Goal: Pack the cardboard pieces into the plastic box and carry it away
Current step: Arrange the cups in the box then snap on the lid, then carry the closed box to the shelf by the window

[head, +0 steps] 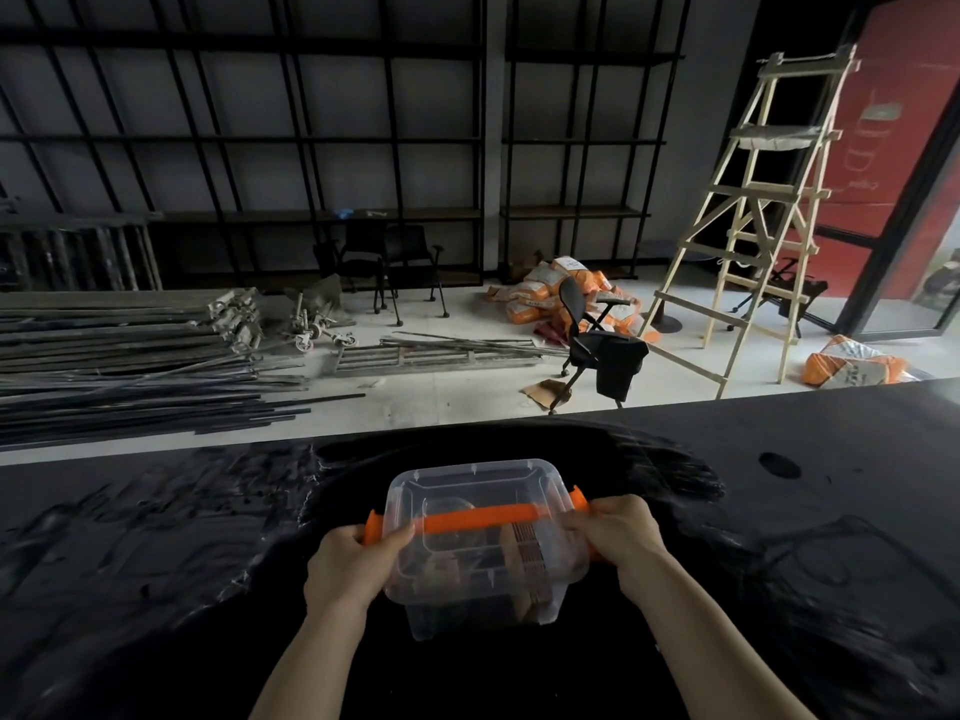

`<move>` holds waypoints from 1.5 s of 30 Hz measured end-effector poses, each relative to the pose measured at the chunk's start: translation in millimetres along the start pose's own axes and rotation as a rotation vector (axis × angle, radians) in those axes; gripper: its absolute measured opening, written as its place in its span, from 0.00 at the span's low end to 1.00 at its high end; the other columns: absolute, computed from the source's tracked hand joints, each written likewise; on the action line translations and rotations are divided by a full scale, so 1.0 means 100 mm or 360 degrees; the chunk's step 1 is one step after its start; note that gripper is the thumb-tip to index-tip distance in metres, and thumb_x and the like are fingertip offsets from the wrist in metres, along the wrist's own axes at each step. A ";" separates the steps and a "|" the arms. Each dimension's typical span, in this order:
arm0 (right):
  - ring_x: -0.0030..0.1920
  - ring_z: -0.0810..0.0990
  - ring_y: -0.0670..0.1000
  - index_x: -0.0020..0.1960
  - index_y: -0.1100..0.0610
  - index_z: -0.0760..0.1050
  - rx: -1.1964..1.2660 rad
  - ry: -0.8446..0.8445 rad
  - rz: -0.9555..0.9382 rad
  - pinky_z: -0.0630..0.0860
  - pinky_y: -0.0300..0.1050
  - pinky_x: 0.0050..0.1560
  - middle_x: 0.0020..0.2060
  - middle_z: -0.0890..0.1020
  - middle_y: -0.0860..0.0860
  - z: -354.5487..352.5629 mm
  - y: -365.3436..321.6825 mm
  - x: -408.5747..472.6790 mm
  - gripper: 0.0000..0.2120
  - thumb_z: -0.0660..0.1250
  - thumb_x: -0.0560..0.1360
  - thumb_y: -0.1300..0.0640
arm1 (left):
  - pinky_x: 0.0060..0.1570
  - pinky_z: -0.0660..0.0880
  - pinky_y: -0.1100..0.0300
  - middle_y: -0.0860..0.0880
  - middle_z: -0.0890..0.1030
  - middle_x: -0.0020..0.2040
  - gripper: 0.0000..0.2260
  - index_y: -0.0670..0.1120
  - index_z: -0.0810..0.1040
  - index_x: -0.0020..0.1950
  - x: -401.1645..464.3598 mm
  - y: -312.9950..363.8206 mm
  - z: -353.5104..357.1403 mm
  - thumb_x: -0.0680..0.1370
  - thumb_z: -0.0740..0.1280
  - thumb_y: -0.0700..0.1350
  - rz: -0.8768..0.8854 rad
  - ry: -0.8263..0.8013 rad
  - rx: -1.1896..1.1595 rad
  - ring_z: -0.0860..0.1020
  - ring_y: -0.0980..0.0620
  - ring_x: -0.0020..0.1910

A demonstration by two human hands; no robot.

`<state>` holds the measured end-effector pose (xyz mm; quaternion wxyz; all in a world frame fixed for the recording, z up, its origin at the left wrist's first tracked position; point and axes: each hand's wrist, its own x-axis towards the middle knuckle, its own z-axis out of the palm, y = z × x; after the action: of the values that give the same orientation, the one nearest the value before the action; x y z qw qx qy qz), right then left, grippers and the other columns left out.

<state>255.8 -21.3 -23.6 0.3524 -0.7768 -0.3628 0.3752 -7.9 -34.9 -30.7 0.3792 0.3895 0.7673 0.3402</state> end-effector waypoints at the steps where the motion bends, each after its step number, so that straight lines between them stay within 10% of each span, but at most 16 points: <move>1: 0.33 0.79 0.49 0.37 0.58 0.84 -0.0047 0.0043 -0.0078 0.72 0.40 0.33 0.32 0.82 0.49 0.01 0.00 0.00 0.12 0.78 0.61 0.51 | 0.49 0.80 0.51 0.47 0.85 0.42 0.15 0.50 0.82 0.42 -0.01 0.02 0.01 0.69 0.76 0.60 0.0058 0.0054 0.0054 0.82 0.50 0.40; 7: 0.42 0.82 0.51 0.35 0.46 0.81 -0.0216 0.0168 -0.0246 0.77 0.43 0.42 0.37 0.84 0.47 0.08 -0.03 -0.05 0.06 0.75 0.69 0.47 | 0.28 0.65 0.62 0.54 0.82 0.36 0.12 0.56 0.75 0.39 -0.13 0.13 0.05 0.76 0.70 0.61 0.0354 0.0332 0.0412 0.79 0.57 0.33; 13: 0.32 0.79 0.48 0.33 0.53 0.81 -0.0346 0.0231 -0.0343 0.68 0.39 0.29 0.30 0.82 0.49 0.11 -0.05 -0.07 0.14 0.70 0.73 0.46 | 0.28 0.66 0.62 0.54 0.80 0.36 0.11 0.55 0.77 0.42 -0.04 0.04 0.12 0.78 0.67 0.60 0.0497 0.0467 0.0625 0.78 0.56 0.33; 23: 0.31 0.73 0.47 0.48 0.52 0.81 -0.0552 0.0270 -0.0469 0.72 0.44 0.35 0.33 0.76 0.47 0.13 -0.11 -0.18 0.11 0.66 0.77 0.45 | 0.29 0.62 0.66 0.56 0.81 0.41 0.06 0.56 0.77 0.48 -0.03 0.04 0.13 0.77 0.70 0.56 0.0550 0.0435 0.0606 0.76 0.59 0.37; 31: 0.51 0.84 0.52 0.64 0.49 0.76 0.0277 -0.0240 0.0009 0.84 0.51 0.49 0.54 0.83 0.51 0.10 0.13 0.02 0.42 0.71 0.59 0.25 | 0.69 0.70 0.44 0.48 0.77 0.65 0.39 0.52 0.68 0.75 0.12 -0.14 0.07 0.69 0.74 0.66 -0.0022 -0.0255 -0.0766 0.76 0.45 0.64; 39: 0.44 0.87 0.52 0.52 0.49 0.81 0.0279 -0.0277 -0.0110 0.85 0.54 0.47 0.44 0.87 0.51 0.17 0.15 0.11 0.25 0.74 0.62 0.36 | 0.70 0.68 0.38 0.48 0.82 0.57 0.20 0.52 0.80 0.59 0.16 -0.10 0.33 0.70 0.78 0.52 -0.0059 -0.0481 -0.0799 0.78 0.48 0.57; 45: 0.44 0.86 0.53 0.50 0.49 0.81 0.0330 -0.0177 -0.0217 0.85 0.52 0.45 0.44 0.86 0.52 -0.13 -0.13 0.17 0.19 0.74 0.66 0.38 | 0.67 0.70 0.42 0.50 0.80 0.59 0.29 0.53 0.72 0.69 0.16 0.33 0.38 0.71 0.78 0.50 0.0203 -0.0452 -0.0871 0.78 0.51 0.54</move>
<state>270.9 -4.2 -12.3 0.4349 -0.6876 -0.3931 0.4283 28.6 2.7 -27.3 0.5513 0.3639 0.5606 0.4994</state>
